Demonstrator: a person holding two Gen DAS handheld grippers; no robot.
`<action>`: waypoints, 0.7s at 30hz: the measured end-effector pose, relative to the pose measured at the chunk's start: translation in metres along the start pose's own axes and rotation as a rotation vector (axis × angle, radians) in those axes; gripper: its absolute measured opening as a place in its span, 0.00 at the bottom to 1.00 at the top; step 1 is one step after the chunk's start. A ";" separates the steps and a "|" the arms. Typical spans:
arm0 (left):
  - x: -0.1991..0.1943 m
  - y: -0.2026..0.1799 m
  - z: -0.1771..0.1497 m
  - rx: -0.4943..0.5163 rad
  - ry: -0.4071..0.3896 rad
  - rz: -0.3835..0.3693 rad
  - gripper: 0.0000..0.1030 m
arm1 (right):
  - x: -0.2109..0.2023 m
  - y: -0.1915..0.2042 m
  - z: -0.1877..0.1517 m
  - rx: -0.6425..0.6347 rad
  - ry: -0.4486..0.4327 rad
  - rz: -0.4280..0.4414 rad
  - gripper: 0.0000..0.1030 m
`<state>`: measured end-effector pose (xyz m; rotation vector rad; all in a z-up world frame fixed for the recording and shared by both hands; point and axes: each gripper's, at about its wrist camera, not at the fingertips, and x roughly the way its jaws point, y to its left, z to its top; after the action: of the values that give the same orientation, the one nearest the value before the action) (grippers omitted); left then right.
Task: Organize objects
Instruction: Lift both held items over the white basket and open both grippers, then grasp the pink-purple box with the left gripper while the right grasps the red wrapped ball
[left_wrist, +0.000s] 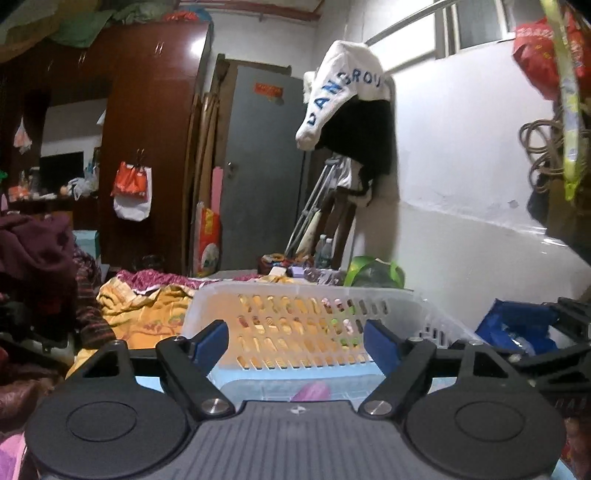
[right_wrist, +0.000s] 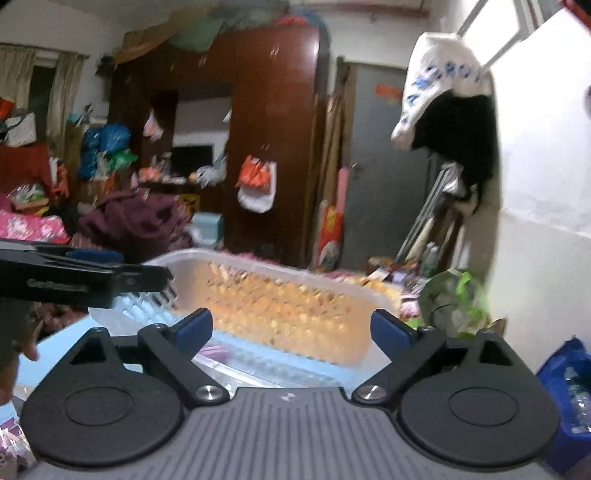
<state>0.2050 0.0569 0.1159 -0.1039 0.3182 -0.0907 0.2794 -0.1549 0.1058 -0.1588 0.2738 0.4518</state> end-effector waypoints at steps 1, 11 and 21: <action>-0.016 0.002 -0.005 0.009 -0.006 0.002 0.81 | -0.012 -0.002 -0.005 0.007 -0.008 0.001 0.97; -0.151 0.035 -0.144 0.070 -0.088 0.105 0.82 | -0.128 -0.018 -0.162 0.154 -0.079 0.066 1.00; -0.156 0.024 -0.171 0.148 -0.066 0.119 0.82 | -0.108 0.024 -0.165 0.023 -0.054 0.092 0.60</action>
<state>0.0048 0.0826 -0.0004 0.0583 0.2501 0.0070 0.1377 -0.2122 -0.0210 -0.1115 0.2343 0.5430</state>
